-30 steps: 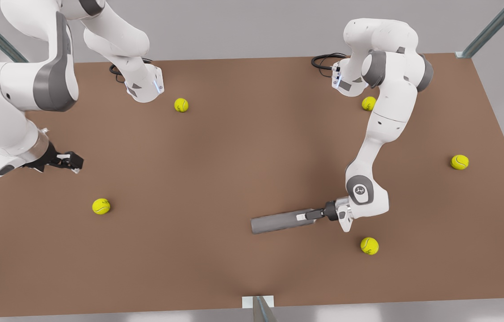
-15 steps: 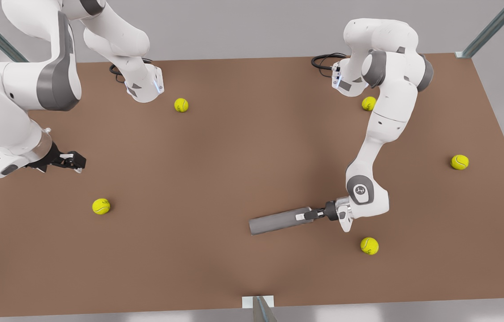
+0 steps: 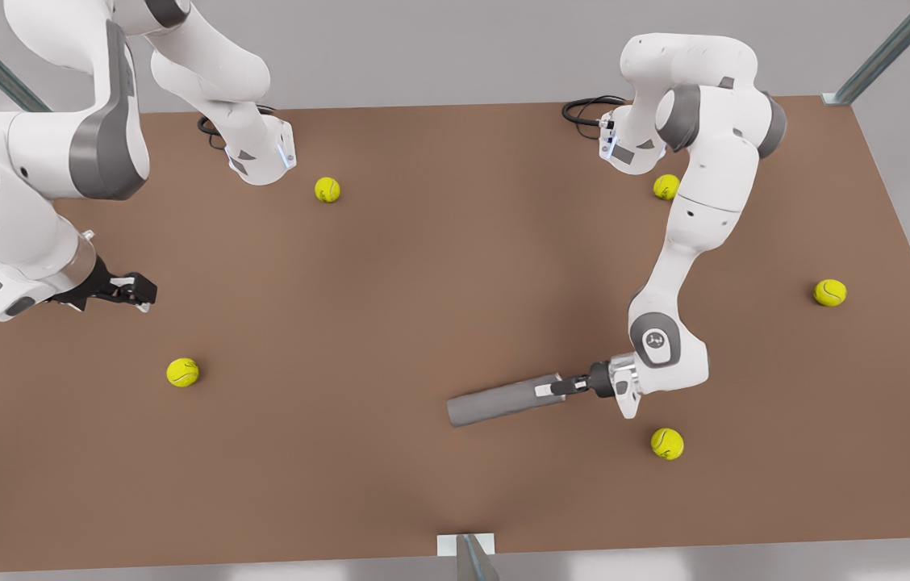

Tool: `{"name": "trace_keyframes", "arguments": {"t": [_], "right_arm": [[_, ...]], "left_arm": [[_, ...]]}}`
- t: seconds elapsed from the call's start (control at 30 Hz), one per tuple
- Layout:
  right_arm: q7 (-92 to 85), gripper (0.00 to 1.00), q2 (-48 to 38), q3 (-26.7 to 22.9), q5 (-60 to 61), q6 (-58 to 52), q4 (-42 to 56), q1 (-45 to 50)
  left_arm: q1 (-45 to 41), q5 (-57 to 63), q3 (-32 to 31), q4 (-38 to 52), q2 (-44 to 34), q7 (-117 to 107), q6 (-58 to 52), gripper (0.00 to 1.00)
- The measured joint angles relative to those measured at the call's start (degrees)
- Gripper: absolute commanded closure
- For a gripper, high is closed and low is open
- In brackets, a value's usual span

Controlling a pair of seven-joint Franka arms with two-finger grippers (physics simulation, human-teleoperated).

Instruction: Put the tennis tube upright

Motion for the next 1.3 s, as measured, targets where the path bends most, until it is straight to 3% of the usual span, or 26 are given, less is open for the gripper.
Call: {"name": "trace_keyframes", "arguments": {"t": [0.17, 0.67, 1.3], "right_arm": [[0.14, 0.00, 0.00, 0.36, -0.21, -0.40, -0.02, 1.02], [0.34, 0.00, 0.09, 0.34, -0.69, -0.31, -0.01, 3.75], [0.34, 0.00, 0.09, 0.35, -0.77, -0.22, -0.04, 3.93]], "left_arm": [[0.00, 0.70, 0.00, 0.01, -0.47, -0.17, -0.43, 0.47], [-0.09, 3.79, -0.97, 0.01, -2.01, -2.98, -0.53, 0.65], [-0.09, 6.83, -0.97, 0.01, -4.22, -5.76, -2.02, 0.66]]}}
